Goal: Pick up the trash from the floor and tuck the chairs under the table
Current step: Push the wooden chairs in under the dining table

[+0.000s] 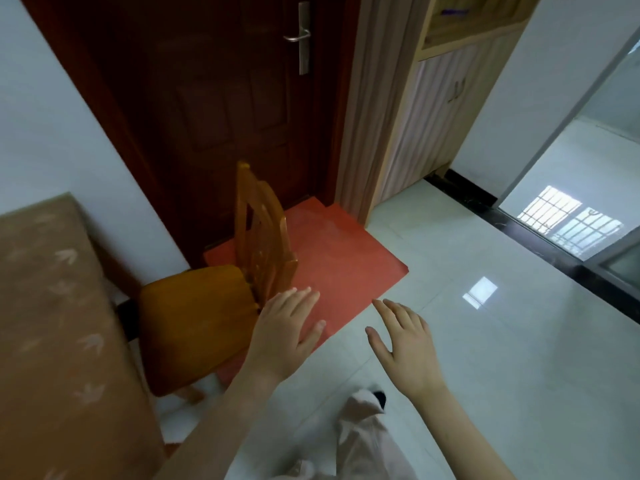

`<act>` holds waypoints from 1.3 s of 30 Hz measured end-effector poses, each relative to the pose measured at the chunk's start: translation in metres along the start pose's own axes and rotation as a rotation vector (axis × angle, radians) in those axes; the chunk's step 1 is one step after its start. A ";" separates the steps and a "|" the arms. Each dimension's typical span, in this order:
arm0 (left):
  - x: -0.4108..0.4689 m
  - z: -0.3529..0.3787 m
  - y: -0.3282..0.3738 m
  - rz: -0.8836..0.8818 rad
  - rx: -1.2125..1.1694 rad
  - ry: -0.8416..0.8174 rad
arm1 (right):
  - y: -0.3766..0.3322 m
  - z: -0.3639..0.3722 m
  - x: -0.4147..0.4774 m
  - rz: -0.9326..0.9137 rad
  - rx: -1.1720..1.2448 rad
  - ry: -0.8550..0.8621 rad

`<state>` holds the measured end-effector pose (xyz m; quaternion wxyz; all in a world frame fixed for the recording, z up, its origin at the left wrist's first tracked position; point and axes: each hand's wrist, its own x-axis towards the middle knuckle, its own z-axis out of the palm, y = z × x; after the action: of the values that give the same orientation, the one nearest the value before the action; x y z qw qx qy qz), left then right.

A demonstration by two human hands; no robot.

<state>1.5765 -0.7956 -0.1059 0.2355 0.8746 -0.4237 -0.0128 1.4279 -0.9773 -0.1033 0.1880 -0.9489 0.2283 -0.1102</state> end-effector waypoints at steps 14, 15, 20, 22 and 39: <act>0.215 0.023 -0.038 -0.371 0.047 0.148 | 0.066 0.006 0.311 -0.356 0.008 -0.177; 0.228 0.022 -0.040 -0.401 0.054 0.165 | 0.064 0.006 0.333 -0.402 0.012 -0.189; 0.257 0.023 -0.056 -0.607 0.080 0.187 | 0.045 0.025 0.414 -0.554 0.050 -0.252; 0.262 0.025 -0.068 -0.682 0.075 0.195 | 0.035 0.040 0.437 -0.615 0.069 -0.295; 0.314 -0.010 -0.182 -1.044 0.160 0.404 | -0.115 0.123 0.591 -1.165 0.077 -0.505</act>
<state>1.9136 -0.9293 -0.1182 0.2074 0.9683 0.1191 0.0723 2.0246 -1.1247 -0.0949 0.1793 -0.9068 -0.3808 0.0247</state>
